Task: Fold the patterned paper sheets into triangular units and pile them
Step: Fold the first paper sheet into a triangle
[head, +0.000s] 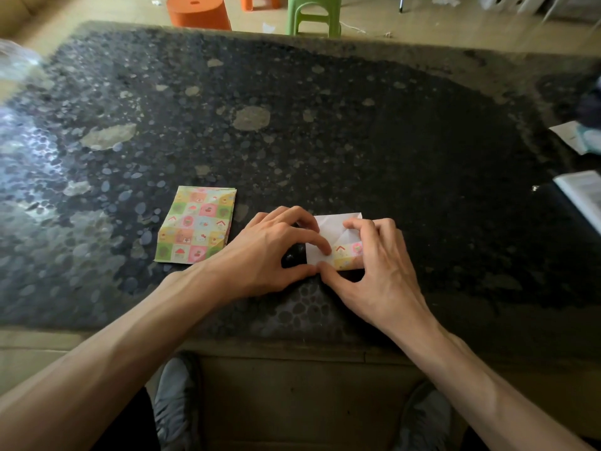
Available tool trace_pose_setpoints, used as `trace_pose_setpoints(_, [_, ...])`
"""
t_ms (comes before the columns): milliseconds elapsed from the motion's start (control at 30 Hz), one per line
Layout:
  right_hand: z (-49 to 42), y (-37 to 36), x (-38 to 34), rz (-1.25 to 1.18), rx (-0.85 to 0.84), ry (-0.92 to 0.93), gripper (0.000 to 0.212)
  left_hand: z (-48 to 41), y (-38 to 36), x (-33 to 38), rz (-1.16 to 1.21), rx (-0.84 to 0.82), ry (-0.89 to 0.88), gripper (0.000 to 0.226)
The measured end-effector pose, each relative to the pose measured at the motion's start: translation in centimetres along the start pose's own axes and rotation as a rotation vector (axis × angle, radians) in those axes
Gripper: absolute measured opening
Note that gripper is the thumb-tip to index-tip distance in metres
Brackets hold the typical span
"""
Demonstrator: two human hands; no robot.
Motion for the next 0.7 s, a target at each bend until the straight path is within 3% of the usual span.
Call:
trace_pose_setpoints(200, [-0.13,0.00,-0.04,-0.003,-0.017,-0.012,0.083,0.00,0.02,-0.28,0.026,-0.045,0.009,0.031])
trace_pose_setpoints(400, [-0.07,0.28,0.11,-0.046,-0.019,-0.017,0.081,0.21,-0.19,-0.10,0.041,0.072,0.031,0.023])
trace_pose_setpoints(700, [-0.17,0.37,0.58,-0.134,-0.043,-0.014,0.072,0.20,-0.34,0.05,0.059,0.118,0.060,0.021])
Point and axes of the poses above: each hand's wrist, its own z-axis away from the middle knuckle, its own y-axis out of the back of the hand, x = y × z, the point moved 7 cm from there along -z, towards the middle knuckle, and after that the axes turned 14 degrees about y, right-handed, at the moved point
